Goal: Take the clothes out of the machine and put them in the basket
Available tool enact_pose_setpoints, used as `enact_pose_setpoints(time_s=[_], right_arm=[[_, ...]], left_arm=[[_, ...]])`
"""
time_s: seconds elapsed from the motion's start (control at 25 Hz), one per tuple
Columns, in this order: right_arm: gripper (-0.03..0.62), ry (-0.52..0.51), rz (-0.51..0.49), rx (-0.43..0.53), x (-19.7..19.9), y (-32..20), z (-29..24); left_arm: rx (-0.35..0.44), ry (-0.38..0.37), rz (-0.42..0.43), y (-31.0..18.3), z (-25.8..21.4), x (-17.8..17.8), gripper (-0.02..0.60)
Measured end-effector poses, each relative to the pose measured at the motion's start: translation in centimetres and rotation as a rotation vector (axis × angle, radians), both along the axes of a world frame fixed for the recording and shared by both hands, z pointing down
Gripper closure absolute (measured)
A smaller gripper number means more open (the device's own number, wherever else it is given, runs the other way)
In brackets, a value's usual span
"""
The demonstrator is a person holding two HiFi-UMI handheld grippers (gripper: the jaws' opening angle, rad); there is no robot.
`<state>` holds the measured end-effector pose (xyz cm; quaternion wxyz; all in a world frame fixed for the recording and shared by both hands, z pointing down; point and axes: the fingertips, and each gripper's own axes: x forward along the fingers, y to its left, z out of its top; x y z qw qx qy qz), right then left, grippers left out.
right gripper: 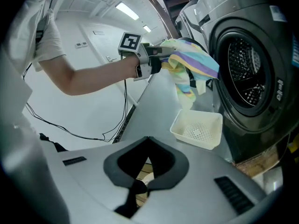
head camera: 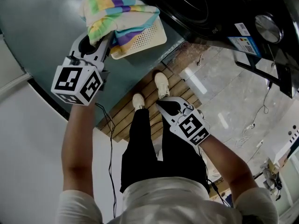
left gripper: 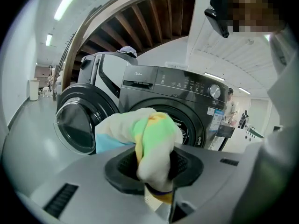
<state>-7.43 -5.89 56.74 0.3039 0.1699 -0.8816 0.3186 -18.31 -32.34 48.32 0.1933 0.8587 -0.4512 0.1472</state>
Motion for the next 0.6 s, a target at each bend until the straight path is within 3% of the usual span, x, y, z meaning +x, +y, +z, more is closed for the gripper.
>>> enact_pose_setpoints(time_s=[0.4, 0.6], right_arm=[[0.591, -0.002, -0.024, -0.015, 0.2, -1.8, -2.3], [0.591, 0.015, -0.024, -0.026, -0.2, -1.6, 1.1]], left_arm=[[-0.07, 0.012, -0.014, -0.2, 2.1, -0.3, 0.48], [-0.132, 0.032, 0.004, 1.2, 9.8, -0.5, 0.477]])
